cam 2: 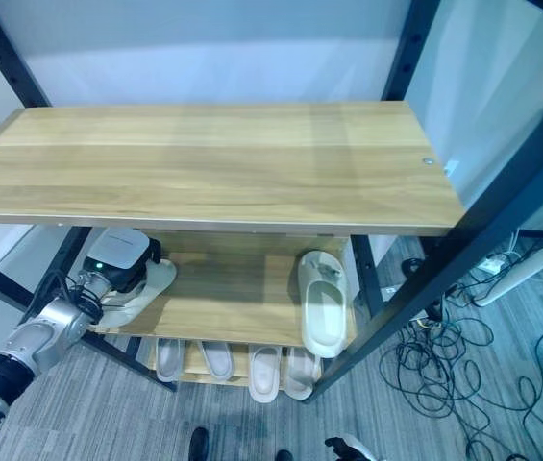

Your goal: Arrange the slippers neatly on the shoe rack.

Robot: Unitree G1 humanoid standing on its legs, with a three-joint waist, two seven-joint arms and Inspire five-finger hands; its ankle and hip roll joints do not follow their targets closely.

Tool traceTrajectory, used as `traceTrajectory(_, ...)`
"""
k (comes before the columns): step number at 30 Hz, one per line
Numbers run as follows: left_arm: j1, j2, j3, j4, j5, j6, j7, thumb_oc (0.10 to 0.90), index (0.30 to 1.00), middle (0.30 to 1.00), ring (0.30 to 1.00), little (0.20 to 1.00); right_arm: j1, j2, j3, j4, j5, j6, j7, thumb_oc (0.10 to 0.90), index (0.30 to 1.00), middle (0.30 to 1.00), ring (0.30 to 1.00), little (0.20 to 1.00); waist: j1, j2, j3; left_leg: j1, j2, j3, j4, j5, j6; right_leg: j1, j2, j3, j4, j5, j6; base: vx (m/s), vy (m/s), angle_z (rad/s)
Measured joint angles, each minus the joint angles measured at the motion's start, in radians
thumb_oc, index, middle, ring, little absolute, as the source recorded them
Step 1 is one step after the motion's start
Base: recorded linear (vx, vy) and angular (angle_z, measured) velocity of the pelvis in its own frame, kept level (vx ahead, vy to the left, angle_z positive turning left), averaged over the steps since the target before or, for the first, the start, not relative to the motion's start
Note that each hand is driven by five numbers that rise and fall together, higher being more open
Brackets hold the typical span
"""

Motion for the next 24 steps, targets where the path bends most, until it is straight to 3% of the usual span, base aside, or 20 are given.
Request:
traceTrajectory(11, 0.036, -0.078, 0.003, -0.062, -0.068, -0.010, -0.002, 0.400, 0.300, 0.300, 0.300, 0.300, -0.003, 0.002, -0.002, -0.001, 0.000, 0.017, -0.001, 0.800, 0.900, 0.900, 0.900, 0.900, -0.001, 0.005, -0.003, 0.018, 0.001, 0.000, 0.000, 0.000, 0.000, 0.018, 0.001, 0.001, 0.000, 0.001, -0.001, 0.00, -0.010, 0.00)
traceTrajectory(24, 0.085, -0.225, 0.001, -0.079, -0.148, -0.022, -0.004, 0.400, 0.300, 0.300, 0.300, 0.300, 0.001, 0.002, -0.021, 0.023, 0.001, 0.037, -0.017, 0.800, 0.900, 0.900, 0.900, 0.900, -0.001, 0.038, -0.028, 0.022, 0.004, 0.000, 0.000, 0.001, 0.000, 0.021, 0.004, 0.001, 0.000, 0.001, -0.002, -0.02, -0.030, 0.00)
